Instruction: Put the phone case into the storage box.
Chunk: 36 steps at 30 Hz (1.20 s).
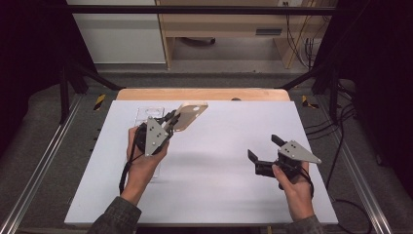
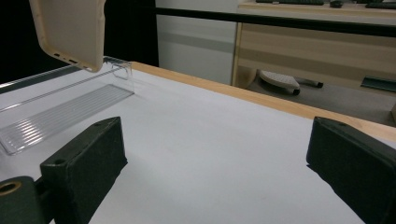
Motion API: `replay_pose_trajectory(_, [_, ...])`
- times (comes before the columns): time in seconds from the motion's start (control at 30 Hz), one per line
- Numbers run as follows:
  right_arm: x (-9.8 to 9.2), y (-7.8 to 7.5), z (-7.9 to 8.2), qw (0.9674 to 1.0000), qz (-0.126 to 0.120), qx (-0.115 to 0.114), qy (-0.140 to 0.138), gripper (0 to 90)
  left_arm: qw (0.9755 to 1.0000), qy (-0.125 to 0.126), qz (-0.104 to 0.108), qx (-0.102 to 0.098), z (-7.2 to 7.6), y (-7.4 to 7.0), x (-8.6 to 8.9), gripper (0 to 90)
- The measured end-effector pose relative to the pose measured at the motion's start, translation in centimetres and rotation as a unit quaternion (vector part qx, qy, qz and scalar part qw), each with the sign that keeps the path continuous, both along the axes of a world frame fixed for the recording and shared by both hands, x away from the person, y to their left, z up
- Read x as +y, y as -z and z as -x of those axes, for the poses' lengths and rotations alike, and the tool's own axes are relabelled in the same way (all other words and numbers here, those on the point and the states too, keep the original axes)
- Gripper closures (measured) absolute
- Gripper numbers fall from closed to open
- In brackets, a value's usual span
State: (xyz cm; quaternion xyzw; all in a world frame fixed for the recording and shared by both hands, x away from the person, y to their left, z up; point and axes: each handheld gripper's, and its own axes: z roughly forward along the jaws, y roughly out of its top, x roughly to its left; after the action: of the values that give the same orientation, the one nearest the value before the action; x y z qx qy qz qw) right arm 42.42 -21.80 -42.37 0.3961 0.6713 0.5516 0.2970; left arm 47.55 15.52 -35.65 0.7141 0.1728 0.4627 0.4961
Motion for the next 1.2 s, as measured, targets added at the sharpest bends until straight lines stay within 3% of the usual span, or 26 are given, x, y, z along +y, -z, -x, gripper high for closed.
replay_pose_trajectory(0.23, [-0.1, 2.4, 1.3, 0.9995, -0.003, -0.015, 0.028, 4.0, 0.9999, -0.013, 0.002, 0.000, -1.1, -0.2, 0.9, 81.3])
replay_pose_trajectory(0.3, [-0.3, 3.0, 1.4, 0.9990, -0.016, -0.023, 0.036, 3.9, 0.9997, -0.021, -0.008, -0.003, -1.6, 0.0, 1.1, 81.3])
replay_pose_trajectory(0.37, [-0.5, 3.9, 1.6, 0.9982, -0.022, -0.029, 0.048, 4.0, 0.9997, -0.023, -0.003, 0.002, -2.0, 0.1, 1.4, 81.3])
replay_pose_trajectory(0.5, [-0.6, 5.4, 1.6, 0.9980, -0.032, -0.020, 0.051, 4.2, 0.9996, -0.028, -0.008, -0.001, -2.4, -0.3, 1.7, 81.3])
replay_pose_trajectory(0.8, [-0.2, 5.8, 1.8, 0.9989, -0.017, -0.019, 0.039, 3.7, 0.9995, -0.031, 0.010, 0.000, -2.9, -1.2, 2.5, 81.2])
replay_pose_trajectory(1.2, [-0.2, 5.9, 1.9, 0.9990, -0.016, -0.025, 0.034, 3.5, 0.9983, -0.042, 0.040, 0.005, -3.6, -2.0, 3.8, 81.2])
